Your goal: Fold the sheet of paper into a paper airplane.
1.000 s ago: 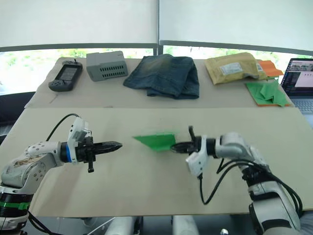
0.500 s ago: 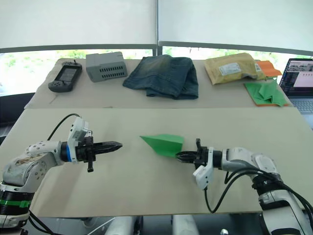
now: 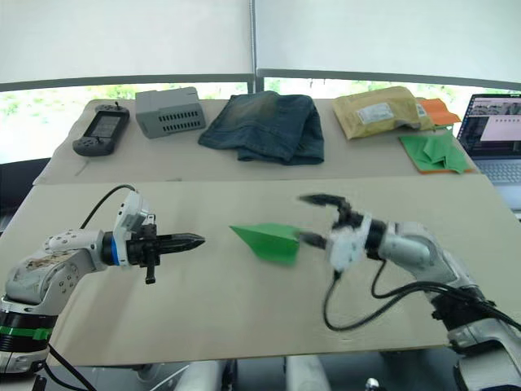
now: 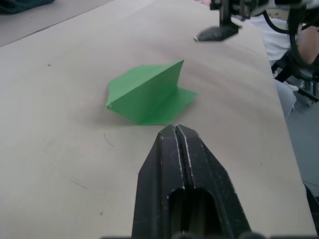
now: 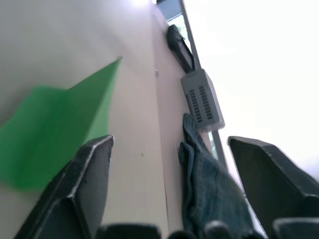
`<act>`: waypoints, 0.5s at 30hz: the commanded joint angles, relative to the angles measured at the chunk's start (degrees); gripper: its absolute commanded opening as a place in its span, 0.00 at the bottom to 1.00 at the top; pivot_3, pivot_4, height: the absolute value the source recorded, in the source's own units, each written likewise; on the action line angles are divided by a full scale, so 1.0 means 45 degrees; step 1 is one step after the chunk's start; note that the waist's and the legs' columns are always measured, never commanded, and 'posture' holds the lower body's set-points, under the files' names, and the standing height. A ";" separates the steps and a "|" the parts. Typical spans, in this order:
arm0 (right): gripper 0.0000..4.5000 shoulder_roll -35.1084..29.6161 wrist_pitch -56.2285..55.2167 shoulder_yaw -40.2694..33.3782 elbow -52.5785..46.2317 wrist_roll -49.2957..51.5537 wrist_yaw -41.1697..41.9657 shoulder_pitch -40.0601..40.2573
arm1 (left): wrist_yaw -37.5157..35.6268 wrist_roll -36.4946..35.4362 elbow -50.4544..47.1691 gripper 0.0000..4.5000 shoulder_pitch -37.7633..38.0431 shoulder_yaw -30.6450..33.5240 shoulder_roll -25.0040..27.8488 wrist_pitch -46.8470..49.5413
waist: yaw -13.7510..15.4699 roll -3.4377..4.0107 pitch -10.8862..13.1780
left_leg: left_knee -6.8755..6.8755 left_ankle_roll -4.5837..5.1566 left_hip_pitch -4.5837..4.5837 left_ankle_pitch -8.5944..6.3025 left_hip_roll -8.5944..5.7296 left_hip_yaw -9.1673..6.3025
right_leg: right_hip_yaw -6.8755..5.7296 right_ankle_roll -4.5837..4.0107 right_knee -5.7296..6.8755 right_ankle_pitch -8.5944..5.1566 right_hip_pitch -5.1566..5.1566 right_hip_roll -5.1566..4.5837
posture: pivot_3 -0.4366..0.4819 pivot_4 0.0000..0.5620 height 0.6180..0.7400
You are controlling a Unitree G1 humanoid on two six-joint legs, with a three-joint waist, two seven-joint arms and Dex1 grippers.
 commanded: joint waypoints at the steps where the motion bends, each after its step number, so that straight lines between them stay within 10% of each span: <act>1: 0.55 0.0512 0.4694 -0.0276 -0.0825 0.1886 0.1198 -0.0487 | 0.0001 0.0166 -0.0154 0.00 -0.0227 0.0124 0.0143 -0.0312 | 0.0126 0.0001 0.0000 | -0.0001 0.0000 -0.0003 0.0000 -0.0001 -0.0003 | -0.0004 0.0000 -0.0002 0.0000 -0.0002 -0.0001 | 0.48 0.27 0.91; 8: 0.01 0.1664 1.0181 -0.0507 -0.1386 0.2679 0.2093 -0.0675 | 0.0074 0.0472 -0.0069 0.00 -0.0161 0.0412 0.0205 -0.0642 | 0.0323 0.0001 0.0000 | -0.0001 0.0001 -0.0055 -0.0001 -0.0024 -0.0028 | -0.0039 -0.0001 -0.0008 0.0000 -0.0043 -0.0019 | 0.48 0.27 0.91; 15: 0.01 0.1978 1.2131 -0.0434 -0.3398 0.3464 0.3519 0.0722 | 0.0102 0.0826 0.0067 0.00 0.0037 0.0402 0.0263 -0.1070 | 0.0335 0.0001 0.0000 | -0.0003 0.0001 -0.0057 -0.0002 -0.0026 -0.0029 | -0.0045 0.0002 -0.0008 -0.0001 -0.0045 -0.0019 | 0.48 0.27 0.91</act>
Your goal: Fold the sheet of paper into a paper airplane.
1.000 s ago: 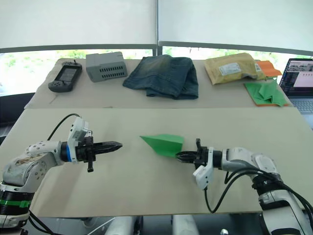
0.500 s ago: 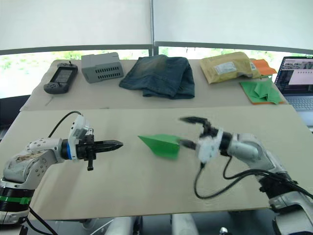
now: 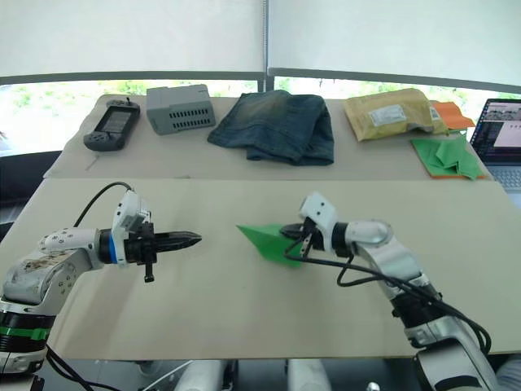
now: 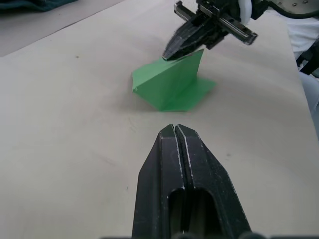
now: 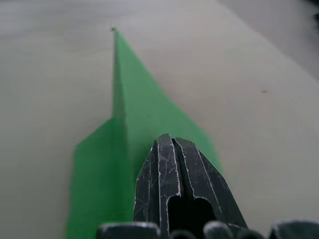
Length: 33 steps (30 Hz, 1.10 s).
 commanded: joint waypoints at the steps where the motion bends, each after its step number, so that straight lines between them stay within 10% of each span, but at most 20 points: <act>1: 0.01 -0.0112 0.0258 -0.0386 -0.1499 0.0401 0.0690 0.0483 | 0.0022 -0.0003 0.0016 0.00 -0.0128 0.0322 0.0086 -0.0353 | 0.0004 0.0000 0.0000 | 0.0003 0.0000 -0.0001 0.0000 0.0000 0.0002 | 0.0001 0.0002 0.0000 -0.0001 0.0000 0.0000 | 0.48 0.27 0.91; 16: 0.01 -0.0183 -0.3017 0.0408 -0.1067 -0.2262 0.1441 0.1852 | -0.0816 0.0551 0.0271 0.00 -0.0877 -0.1412 -0.0335 -0.0764 | -0.0073 -0.0001 0.0000 | 0.0020 -0.0001 0.0001 0.0001 -0.0006 0.0117 | 0.0005 0.0060 -0.0006 -0.0024 0.0007 0.0002 | 0.48 0.27 0.91; 33: 0.01 -0.0062 -0.4605 0.0076 -0.1869 -0.3760 0.0603 0.2977 | -0.1259 0.4152 0.5026 0.00 -0.3325 -0.4855 -0.3361 -0.4024 | 0.0061 -0.0006 -0.0004 | 0.0029 -0.0001 0.0011 0.0001 -0.0032 0.0129 | 0.0016 0.0057 0.0001 -0.0020 0.0019 0.0017 | 0.48 0.27 0.91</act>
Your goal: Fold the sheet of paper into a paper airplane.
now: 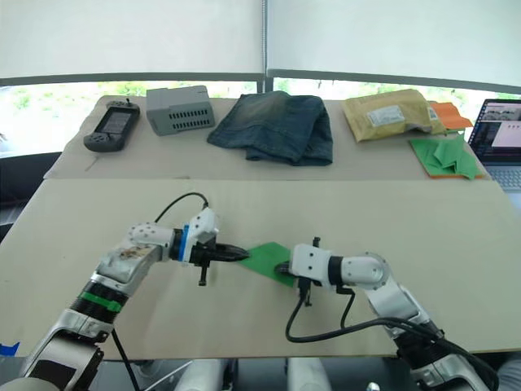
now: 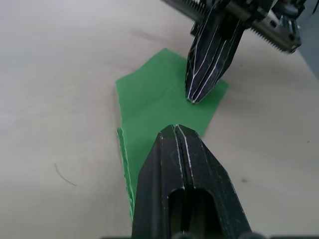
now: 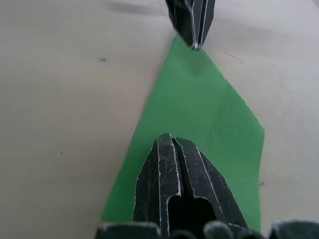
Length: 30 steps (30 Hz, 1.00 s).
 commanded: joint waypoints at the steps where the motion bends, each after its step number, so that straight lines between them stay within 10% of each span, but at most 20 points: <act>1: 0.01 0.0109 0.0557 -0.0664 -0.0928 0.0367 -0.0425 0.0439 | -0.0072 0.0780 0.0633 0.00 -0.0199 -0.0358 -0.0108 -0.0880 | 0.0044 0.0000 0.0000 | 0.0000 0.0000 0.0000 0.0000 0.0001 -0.0003 | -0.0001 -0.0001 0.0001 0.0000 0.0000 0.0001 | 0.48 0.27 0.91; 12: 0.01 0.0456 0.4389 -0.3147 -0.3056 0.2901 -0.1505 0.1139 | 0.0402 0.1662 0.1219 0.00 -0.0280 -0.0565 -0.0714 -0.1353 | 0.0205 0.0001 -0.0002 | 0.0021 0.0001 0.0006 0.0001 0.0002 -0.0006 | 0.0001 0.0039 0.0000 -0.0006 0.0023 -0.0005 | 0.48 0.27 0.91; 24: 0.01 0.1326 0.9321 -0.5544 -0.0554 0.5592 -0.2579 -0.0936 | 0.0682 0.1765 0.0743 0.00 0.0181 -0.0408 -0.0667 -0.1044 | 0.0178 0.0007 -0.0006 | 0.0017 0.0002 0.0008 0.0001 0.0005 -0.0007 | 0.0002 -0.0001 -0.0001 0.0021 0.0023 -0.0006 | 0.48 0.27 0.91; 30: 0.45 0.1191 1.3882 -0.7190 -0.0505 0.8751 -0.2636 -0.1252 | 0.0736 0.1752 0.0500 0.00 0.0433 -0.0377 -0.0532 -0.0989 | 0.0172 0.0011 -0.0008 | 0.0017 0.0003 -0.0005 0.0000 0.0013 -0.0029 | 0.0003 -0.0021 -0.0006 0.0034 0.0020 -0.0017 | 0.48 0.27 0.91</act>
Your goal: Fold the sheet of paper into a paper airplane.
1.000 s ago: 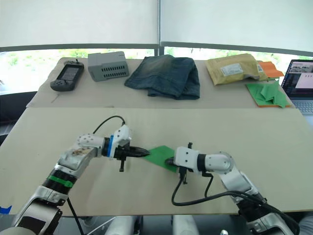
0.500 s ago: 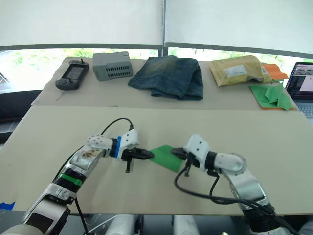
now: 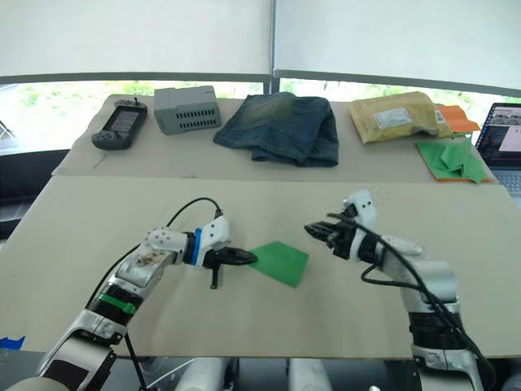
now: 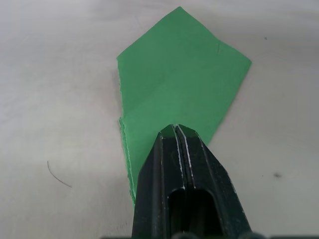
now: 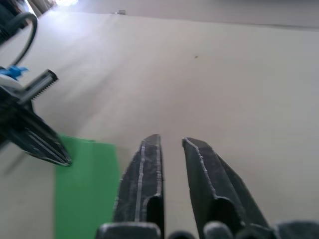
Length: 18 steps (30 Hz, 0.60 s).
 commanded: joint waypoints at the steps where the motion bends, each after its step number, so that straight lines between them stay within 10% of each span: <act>1: 0.53 -0.0253 0.2864 -0.1264 0.0082 0.1836 -0.0324 -0.0273 | 0.0076 0.0339 0.0084 0.00 0.0300 -0.0133 0.0214 0.0198 | -0.0009 0.0001 0.0000 | -0.0001 0.0000 0.0000 0.0000 0.0000 -0.0001 | 0.0000 0.0000 -0.0001 0.0000 0.0000 0.0000 | 0.48 0.27 0.91; 3: 0.67 -0.0394 0.3751 -0.1557 0.0376 0.2115 -0.0516 -0.0149 | 0.0078 0.0390 0.0084 0.00 0.0334 -0.0174 0.0238 0.0154 | -0.0015 0.0001 -0.0001 | -0.0001 0.0000 0.0002 0.0000 0.0001 0.0000 | 0.0000 0.0001 0.0001 0.0000 0.0002 0.0001 | 0.48 0.27 0.91; 18: 0.67 0.0357 0.3708 -0.0806 -0.0179 0.2681 -0.0375 0.0930 | 0.0252 0.0331 -0.0069 0.00 0.0385 -0.0037 0.0235 0.0313 | -0.0070 0.0013 -0.0009 | -0.0007 0.0000 0.0000 0.0000 0.0001 0.0015 | 0.0002 0.0087 -0.0004 -0.0050 0.0002 0.0012 | 0.48 0.27 0.91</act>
